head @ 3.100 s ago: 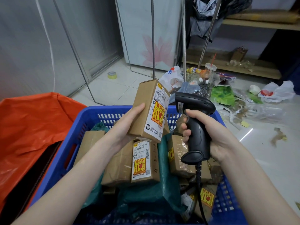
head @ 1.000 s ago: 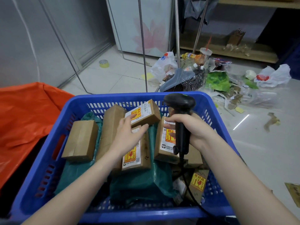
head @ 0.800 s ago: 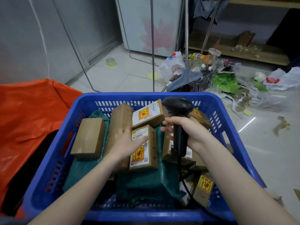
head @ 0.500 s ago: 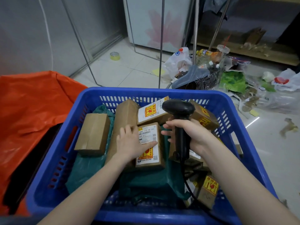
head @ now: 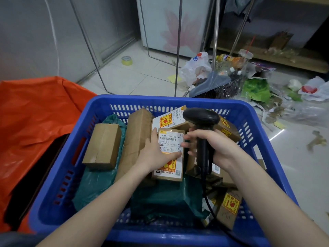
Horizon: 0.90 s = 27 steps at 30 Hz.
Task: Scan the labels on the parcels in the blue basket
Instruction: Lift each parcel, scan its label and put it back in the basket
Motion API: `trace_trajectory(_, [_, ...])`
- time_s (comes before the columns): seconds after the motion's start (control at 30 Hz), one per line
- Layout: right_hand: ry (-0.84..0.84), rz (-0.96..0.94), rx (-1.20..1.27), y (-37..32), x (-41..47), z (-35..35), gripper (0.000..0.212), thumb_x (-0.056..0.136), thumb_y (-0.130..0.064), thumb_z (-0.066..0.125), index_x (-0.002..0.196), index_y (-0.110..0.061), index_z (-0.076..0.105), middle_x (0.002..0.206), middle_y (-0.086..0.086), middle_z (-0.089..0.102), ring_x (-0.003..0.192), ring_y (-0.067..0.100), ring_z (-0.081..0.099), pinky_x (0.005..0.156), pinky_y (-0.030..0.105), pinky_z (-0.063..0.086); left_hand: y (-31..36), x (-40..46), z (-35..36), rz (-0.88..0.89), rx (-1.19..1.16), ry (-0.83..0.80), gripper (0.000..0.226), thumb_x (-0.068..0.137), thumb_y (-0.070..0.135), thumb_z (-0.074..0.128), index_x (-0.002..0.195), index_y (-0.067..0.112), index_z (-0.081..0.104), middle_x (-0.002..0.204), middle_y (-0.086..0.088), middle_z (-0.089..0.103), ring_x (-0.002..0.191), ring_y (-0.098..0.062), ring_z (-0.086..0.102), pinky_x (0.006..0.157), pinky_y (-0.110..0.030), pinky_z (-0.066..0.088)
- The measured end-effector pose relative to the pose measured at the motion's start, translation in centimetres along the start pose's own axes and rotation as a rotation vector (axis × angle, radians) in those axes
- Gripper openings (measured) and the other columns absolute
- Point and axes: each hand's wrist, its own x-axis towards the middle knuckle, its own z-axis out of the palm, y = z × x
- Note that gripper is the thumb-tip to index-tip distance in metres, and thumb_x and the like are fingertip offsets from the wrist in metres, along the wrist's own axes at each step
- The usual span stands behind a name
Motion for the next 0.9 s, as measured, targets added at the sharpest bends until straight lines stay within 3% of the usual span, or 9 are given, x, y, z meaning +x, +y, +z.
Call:
trace_trajectory(0.1, [0.01, -0.053, -0.004, -0.7, -0.6, -0.1, 0.02, 0.079, -0.008, 0.07, 0.098, -0.009, 0.067, 0.101, 0.012, 0.075, 0.091, 0.026, 0.073, 0.084, 0.04, 0.055, 1.6, -0.4, -2.3, 0.022, -0.024, 0.013, 0.116, 0.057, 0.065, 0.072, 0.147, 0.032, 0.008, 0.147, -0.006, 0.031, 0.128, -0.022, 0.042, 0.102, -0.045, 0.042])
trace_trajectory(0.2, [0.025, -0.191, 0.005, -1.6, -1.5, 0.1, 0.017, 0.08, -0.005, 0.069, 0.096, -0.009, 0.065, 0.083, 0.006, 0.074, 0.08, 0.022, 0.07, 0.078, 0.037, 0.053, 3.5, -0.8, -5.2, 0.044, -0.008, 0.069, 0.106, 0.062, 0.061, 0.073, 0.145, 0.026, 0.018, 0.144, -0.006, 0.032, 0.125, -0.022, 0.044, 0.101, -0.041, 0.042])
trace_trajectory(0.27, [0.042, -0.285, 0.017, -2.2, -2.3, 0.3, 0.021, 0.079, -0.004, 0.07, 0.099, -0.008, 0.063, 0.08, 0.006, 0.071, 0.075, 0.019, 0.068, 0.075, 0.035, 0.052, 4.7, -1.3, -6.9, 0.068, -0.02, 0.09, 0.108, 0.052, 0.074, 0.07, 0.14, 0.029, 0.026, 0.137, -0.003, 0.043, 0.125, -0.023, 0.047, 0.102, -0.045, 0.043])
trace_trajectory(0.33, [0.061, -0.359, 0.006, -2.7, -2.8, 0.5, 0.018, 0.078, -0.004, 0.071, 0.092, -0.01, 0.063, 0.083, 0.007, 0.07, 0.076, 0.018, 0.068, 0.075, 0.034, 0.053, 5.6, -2.2, -8.1, 0.09, -0.111, 0.112, 0.11, 0.043, 0.082, 0.067, 0.134, 0.032, 0.032, 0.124, 0.0, 0.057, 0.111, -0.021, 0.059, 0.093, -0.045, 0.05])
trace_trajectory(0.4, [0.075, -0.404, -0.01, -3.0, -3.2, 0.6, 0.018, 0.076, -0.007, 0.074, 0.09, -0.011, 0.063, 0.092, 0.011, 0.072, 0.086, 0.022, 0.07, 0.08, 0.037, 0.055, 6.3, -3.2, -8.7, 0.108, -0.248, 0.123, 0.097, 0.055, 0.069, 0.071, 0.133, 0.027, 0.034, 0.115, 0.005, 0.063, 0.098, -0.013, 0.066, 0.087, -0.039, 0.054])
trace_trajectory(0.5, [0.04, -0.436, -0.024, -3.2, -3.8, 0.9, 0.033, 0.075, -0.01, 0.077, 0.104, -0.003, 0.065, 0.104, 0.017, 0.074, 0.097, 0.027, 0.072, 0.085, 0.038, 0.057, 7.3, -4.2, -8.8, 0.118, -0.411, 0.143, 0.08, 0.067, 0.059, 0.07, 0.132, 0.024, 0.038, 0.109, 0.008, 0.067, 0.089, -0.01, 0.069, 0.084, -0.036, 0.056])
trace_trajectory(0.77, [0.046, -0.45, 0.016, -3.3, -3.7, 0.7, 0.047, 0.073, -0.004, 0.077, 0.118, -0.004, 0.062, 0.103, 0.01, 0.075, 0.085, 0.015, 0.074, 0.067, 0.022, 0.058, 8.3, -4.6, -7.6, 0.076, -0.617, 0.129, 0.065, 0.072, 0.064, 0.06, 0.128, 0.032, 0.048, 0.097, 0.004, 0.074, 0.087, -0.014, 0.072, 0.088, -0.04, 0.055])
trace_trajectory(0.83, [0.072, -0.434, 0.007, -3.3, -3.5, 0.5, 0.049, 0.072, -0.003, 0.077, 0.119, -0.005, 0.061, 0.104, 0.009, 0.075, 0.087, 0.017, 0.075, 0.07, 0.026, 0.06, 8.7, -4.8, -7.8, 0.093, -0.674, 0.051, 0.055, 0.082, 0.053, 0.057, 0.133, 0.038, 0.042, 0.101, 0.002, 0.073, 0.09, -0.015, 0.072, 0.087, -0.038, 0.055])
trace_trajectory(0.9, [0.096, -0.427, 0.01, -3.3, -3.3, 0.3, 0.05, 0.072, -0.003, 0.077, 0.119, -0.007, 0.061, 0.104, 0.009, 0.075, 0.088, 0.019, 0.075, 0.073, 0.03, 0.06, 9.0, -4.9, -7.9, 0.103, -0.685, -0.034, 0.061, 0.084, 0.047, 0.057, 0.139, 0.045, 0.029, 0.103, 0.002, 0.072, 0.09, -0.016, 0.072, 0.088, -0.038, 0.055])
